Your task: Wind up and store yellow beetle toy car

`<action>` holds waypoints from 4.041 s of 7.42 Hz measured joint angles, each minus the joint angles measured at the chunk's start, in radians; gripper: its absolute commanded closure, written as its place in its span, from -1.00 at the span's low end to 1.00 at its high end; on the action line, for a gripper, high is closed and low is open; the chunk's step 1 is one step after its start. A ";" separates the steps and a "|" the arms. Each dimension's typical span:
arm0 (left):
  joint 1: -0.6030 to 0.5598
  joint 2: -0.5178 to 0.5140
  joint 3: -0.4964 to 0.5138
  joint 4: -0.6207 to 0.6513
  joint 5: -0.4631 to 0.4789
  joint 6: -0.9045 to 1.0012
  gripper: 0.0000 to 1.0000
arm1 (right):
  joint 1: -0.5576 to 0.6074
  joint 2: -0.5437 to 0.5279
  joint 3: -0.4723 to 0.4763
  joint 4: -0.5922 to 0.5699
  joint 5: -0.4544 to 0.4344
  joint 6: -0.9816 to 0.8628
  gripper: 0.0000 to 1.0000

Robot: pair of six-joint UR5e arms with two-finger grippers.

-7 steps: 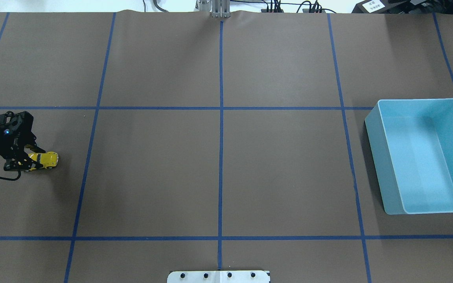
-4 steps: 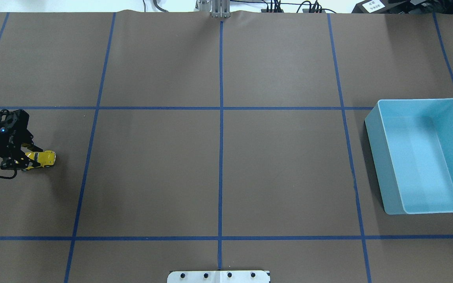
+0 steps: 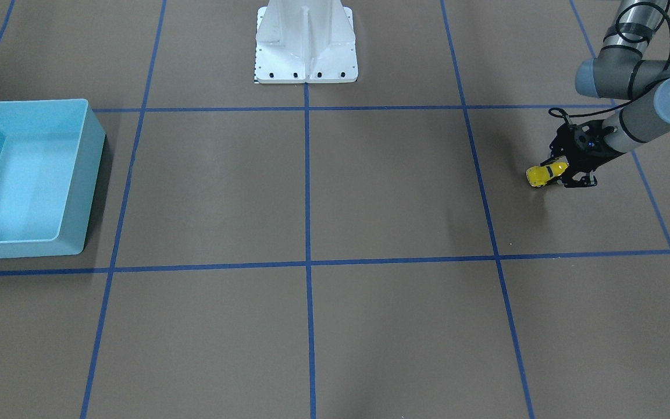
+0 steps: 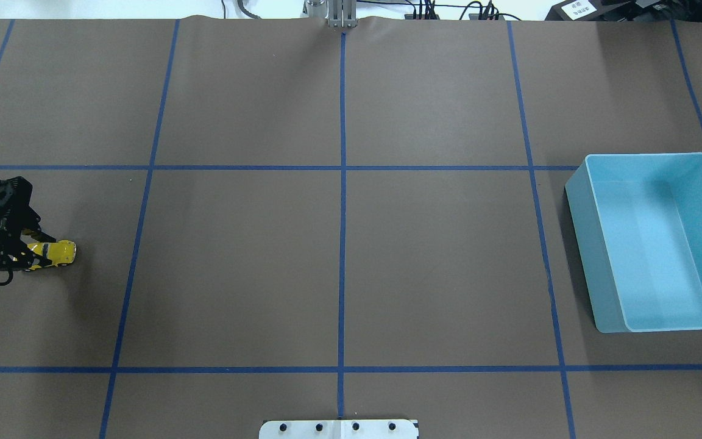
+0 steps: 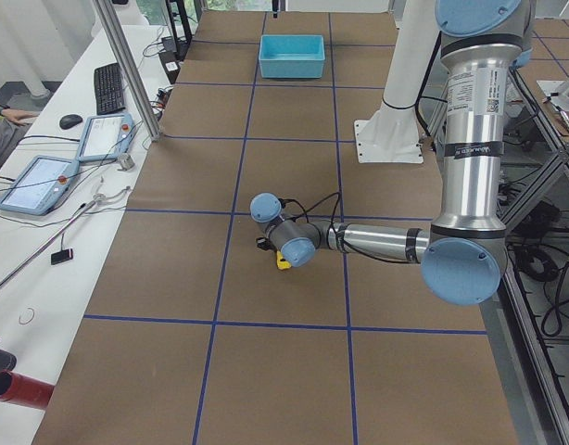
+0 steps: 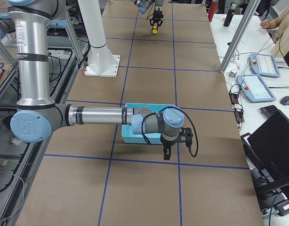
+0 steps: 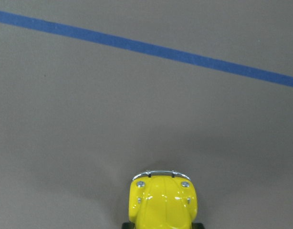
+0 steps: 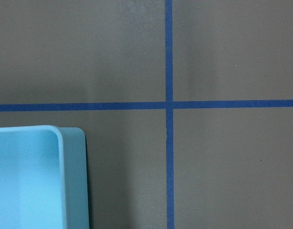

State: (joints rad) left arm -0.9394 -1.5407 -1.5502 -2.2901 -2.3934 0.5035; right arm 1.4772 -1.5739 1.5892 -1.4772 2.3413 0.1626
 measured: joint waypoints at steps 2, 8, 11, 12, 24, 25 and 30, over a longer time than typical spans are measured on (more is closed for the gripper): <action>-0.005 0.016 0.001 -0.016 -0.007 0.001 -0.92 | 0.000 0.000 0.000 0.000 0.001 0.000 -1.00; -0.024 0.048 -0.009 -0.055 -0.014 -0.011 -1.00 | 0.000 0.000 -0.001 0.000 0.000 0.000 -1.00; -0.026 0.049 -0.022 -0.053 -0.014 -0.013 -1.00 | 0.000 0.000 -0.003 0.000 0.000 0.000 -1.00; -0.028 0.049 -0.027 -0.052 -0.014 -0.018 -1.00 | 0.000 0.000 -0.003 0.000 0.000 0.000 -1.00; -0.446 -0.005 -0.141 0.538 -0.014 -0.641 -1.00 | -0.072 0.068 0.041 0.070 -0.010 -0.015 -1.00; -0.489 -0.005 -0.153 0.625 -0.008 -0.641 -1.00 | -0.099 0.086 0.049 0.097 -0.018 -0.016 -1.00; -0.588 0.075 -0.155 0.694 0.053 -0.635 -1.00 | -0.288 0.201 0.096 0.115 -0.046 -0.013 -1.00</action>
State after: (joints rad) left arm -1.5276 -1.4653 -1.7056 -1.5956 -2.3409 -0.1316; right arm 1.1892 -1.3730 1.6848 -1.3624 2.2954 0.1498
